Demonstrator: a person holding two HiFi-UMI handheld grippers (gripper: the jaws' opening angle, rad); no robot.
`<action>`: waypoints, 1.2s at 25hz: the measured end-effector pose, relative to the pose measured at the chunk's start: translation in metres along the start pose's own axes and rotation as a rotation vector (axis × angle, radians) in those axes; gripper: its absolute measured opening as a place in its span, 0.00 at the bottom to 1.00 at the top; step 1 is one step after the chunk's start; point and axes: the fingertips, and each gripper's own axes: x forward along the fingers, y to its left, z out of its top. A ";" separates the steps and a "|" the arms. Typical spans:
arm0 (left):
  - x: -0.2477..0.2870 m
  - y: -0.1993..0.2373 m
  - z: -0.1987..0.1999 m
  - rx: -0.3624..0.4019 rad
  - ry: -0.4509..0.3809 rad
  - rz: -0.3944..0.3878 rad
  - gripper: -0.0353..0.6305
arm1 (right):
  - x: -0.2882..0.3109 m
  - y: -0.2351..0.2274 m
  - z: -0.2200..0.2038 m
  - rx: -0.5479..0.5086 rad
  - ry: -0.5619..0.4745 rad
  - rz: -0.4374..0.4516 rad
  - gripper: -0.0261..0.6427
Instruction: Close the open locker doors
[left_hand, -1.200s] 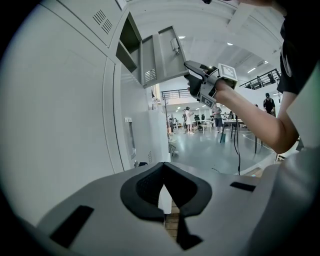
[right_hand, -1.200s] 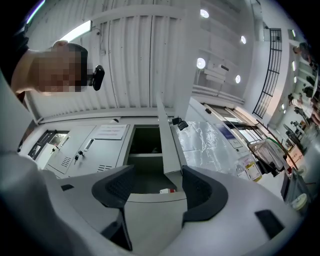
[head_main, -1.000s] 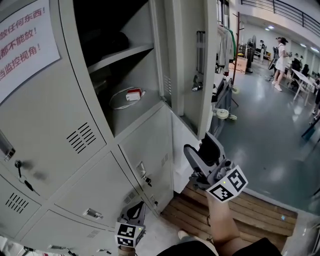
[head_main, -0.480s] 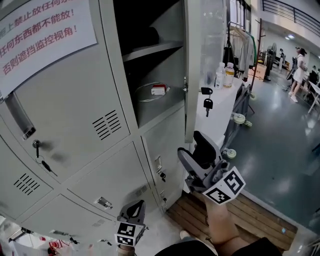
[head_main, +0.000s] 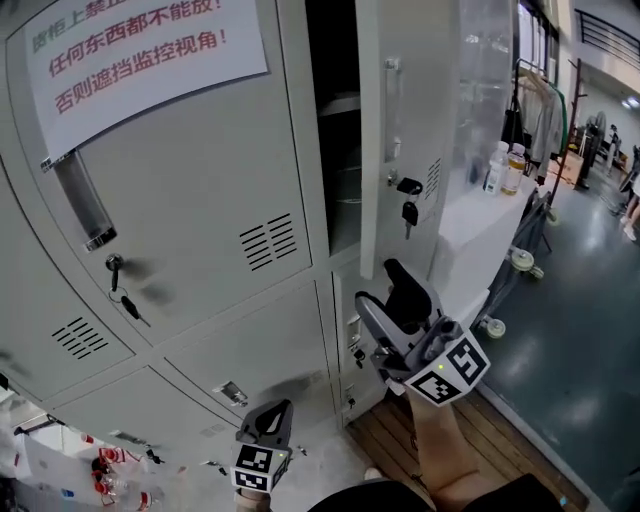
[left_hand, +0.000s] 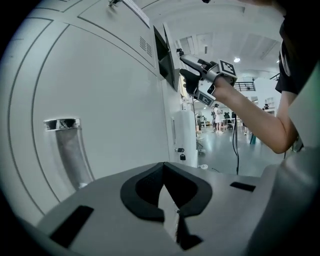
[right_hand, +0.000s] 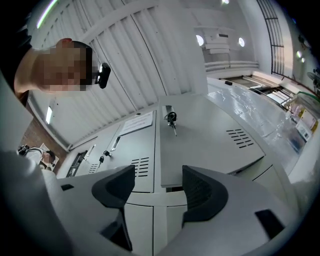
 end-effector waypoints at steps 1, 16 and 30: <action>-0.002 0.004 0.000 -0.007 0.003 0.018 0.08 | 0.005 -0.001 -0.003 0.010 -0.001 0.013 0.49; -0.005 0.033 -0.008 -0.059 0.008 0.194 0.08 | 0.054 -0.014 -0.033 0.109 0.000 0.121 0.49; 0.001 0.031 -0.008 -0.066 0.000 0.178 0.08 | 0.045 -0.015 -0.038 0.080 0.019 0.110 0.48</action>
